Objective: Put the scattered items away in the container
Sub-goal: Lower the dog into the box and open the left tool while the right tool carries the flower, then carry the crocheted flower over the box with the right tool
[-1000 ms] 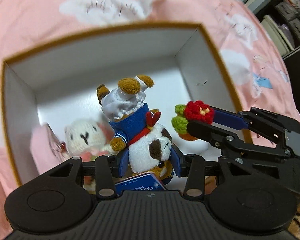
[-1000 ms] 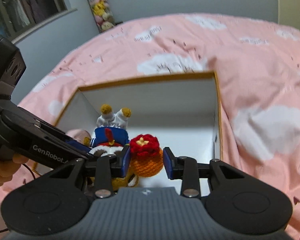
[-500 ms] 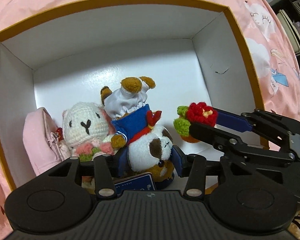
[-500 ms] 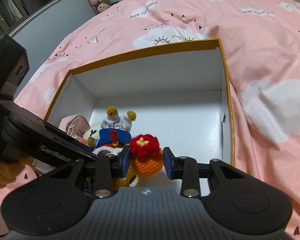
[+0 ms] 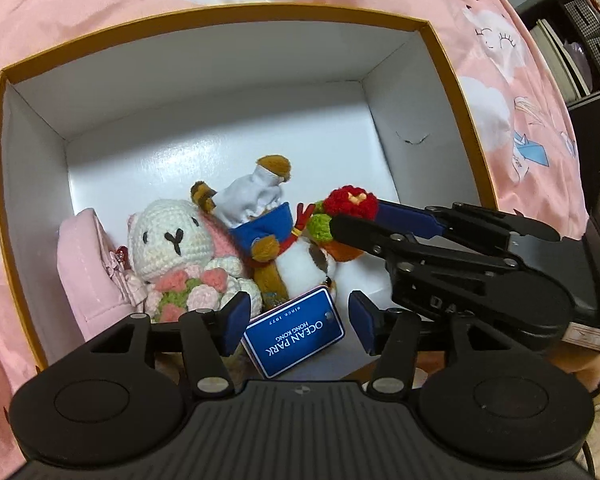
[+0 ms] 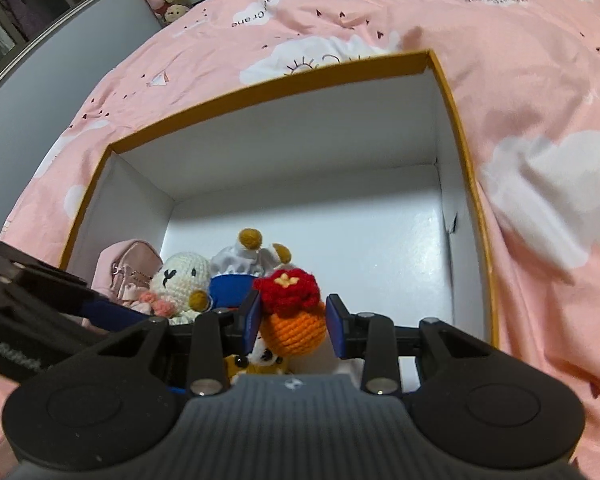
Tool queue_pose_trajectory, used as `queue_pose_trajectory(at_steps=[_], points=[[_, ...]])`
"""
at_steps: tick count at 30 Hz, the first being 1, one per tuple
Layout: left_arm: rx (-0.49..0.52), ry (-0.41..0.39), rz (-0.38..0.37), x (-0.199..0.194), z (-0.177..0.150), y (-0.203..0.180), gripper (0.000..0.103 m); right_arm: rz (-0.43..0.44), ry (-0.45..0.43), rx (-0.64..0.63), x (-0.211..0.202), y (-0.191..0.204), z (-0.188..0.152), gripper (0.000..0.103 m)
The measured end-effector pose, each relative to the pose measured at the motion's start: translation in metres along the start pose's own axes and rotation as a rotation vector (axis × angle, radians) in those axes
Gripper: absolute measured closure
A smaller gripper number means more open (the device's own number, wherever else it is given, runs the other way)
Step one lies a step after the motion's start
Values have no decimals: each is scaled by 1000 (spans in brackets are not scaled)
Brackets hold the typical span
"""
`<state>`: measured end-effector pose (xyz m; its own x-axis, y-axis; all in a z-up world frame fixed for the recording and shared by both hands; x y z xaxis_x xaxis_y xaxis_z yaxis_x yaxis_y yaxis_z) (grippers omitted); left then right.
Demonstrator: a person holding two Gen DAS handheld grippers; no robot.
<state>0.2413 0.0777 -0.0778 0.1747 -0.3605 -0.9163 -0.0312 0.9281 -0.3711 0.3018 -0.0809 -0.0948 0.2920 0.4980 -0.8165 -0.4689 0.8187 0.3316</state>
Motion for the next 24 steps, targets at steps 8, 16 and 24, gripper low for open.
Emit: queue_pose_trajectory(at_steps=[8, 16, 24], points=[[92, -89, 84, -13, 6, -14, 50, -45, 29, -28, 13, 3, -3, 66], [116, -180, 178, -26, 4, -12, 50, -64, 28, -65, 11, 7, -4, 67], [129, -273, 220, -45, -11, -10, 50, -110, 23, -94, 1, 8, 1, 67]])
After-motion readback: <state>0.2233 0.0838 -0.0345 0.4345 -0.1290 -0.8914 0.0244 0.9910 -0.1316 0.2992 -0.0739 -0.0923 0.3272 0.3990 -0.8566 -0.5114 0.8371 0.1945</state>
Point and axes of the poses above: each gripper's, at about its wrist camera, not at the fingertips, and x roughly the way its jaws point, y to its left, z to its top, the point moved 5 cm from there along x, roughly the way its jaws point, and after that the axes turned 3 degrees about x, right-handed, at the moved point
